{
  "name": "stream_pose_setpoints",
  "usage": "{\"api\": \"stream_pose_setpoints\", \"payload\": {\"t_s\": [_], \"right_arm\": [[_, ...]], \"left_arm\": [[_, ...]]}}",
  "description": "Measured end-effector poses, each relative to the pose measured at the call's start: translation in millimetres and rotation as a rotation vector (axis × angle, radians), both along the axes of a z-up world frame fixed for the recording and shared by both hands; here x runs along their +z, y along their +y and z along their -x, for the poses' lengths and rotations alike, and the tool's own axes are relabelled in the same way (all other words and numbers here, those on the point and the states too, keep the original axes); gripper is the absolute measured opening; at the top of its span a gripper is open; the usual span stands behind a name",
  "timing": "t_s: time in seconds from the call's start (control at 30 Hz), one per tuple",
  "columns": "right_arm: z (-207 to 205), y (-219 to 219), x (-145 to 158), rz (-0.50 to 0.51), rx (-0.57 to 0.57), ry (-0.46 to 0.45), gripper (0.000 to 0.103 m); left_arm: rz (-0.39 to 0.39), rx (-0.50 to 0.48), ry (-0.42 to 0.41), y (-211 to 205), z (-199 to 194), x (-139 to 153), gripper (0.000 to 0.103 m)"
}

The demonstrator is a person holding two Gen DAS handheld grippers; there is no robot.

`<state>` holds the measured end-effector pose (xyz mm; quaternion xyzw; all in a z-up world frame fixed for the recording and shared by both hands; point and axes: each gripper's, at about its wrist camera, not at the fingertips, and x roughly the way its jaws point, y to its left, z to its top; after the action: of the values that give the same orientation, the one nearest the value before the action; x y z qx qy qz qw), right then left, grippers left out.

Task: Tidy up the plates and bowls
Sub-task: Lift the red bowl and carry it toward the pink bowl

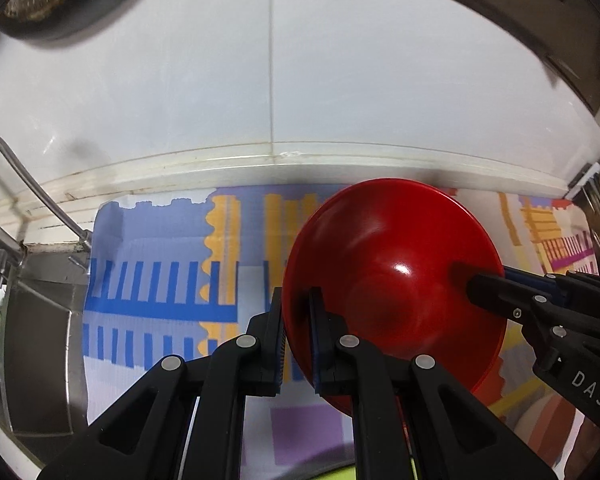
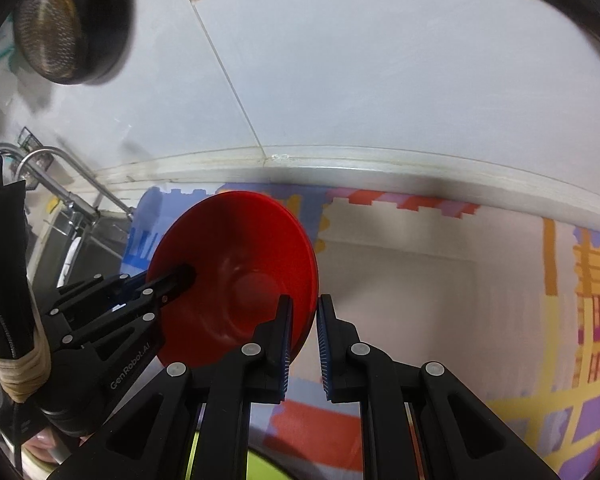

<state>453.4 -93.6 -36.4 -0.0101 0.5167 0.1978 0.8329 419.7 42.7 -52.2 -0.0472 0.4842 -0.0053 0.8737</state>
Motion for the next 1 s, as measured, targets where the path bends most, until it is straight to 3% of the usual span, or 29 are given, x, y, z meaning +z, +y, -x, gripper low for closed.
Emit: {"api": "stream_pose_setpoints", "payload": {"t_s": [0.47,1.0], "right_arm": [[68,-64,32,-0.027,-0.070,-0.057,0.014],[139,-150,53,-0.021,-0.203,-0.142,0.014]], "left_arm": [[0.000,-0.080,-0.063,-65,56,43,0.012],[0.029,-0.223,-0.089,-153,101,54,0.013]]}}
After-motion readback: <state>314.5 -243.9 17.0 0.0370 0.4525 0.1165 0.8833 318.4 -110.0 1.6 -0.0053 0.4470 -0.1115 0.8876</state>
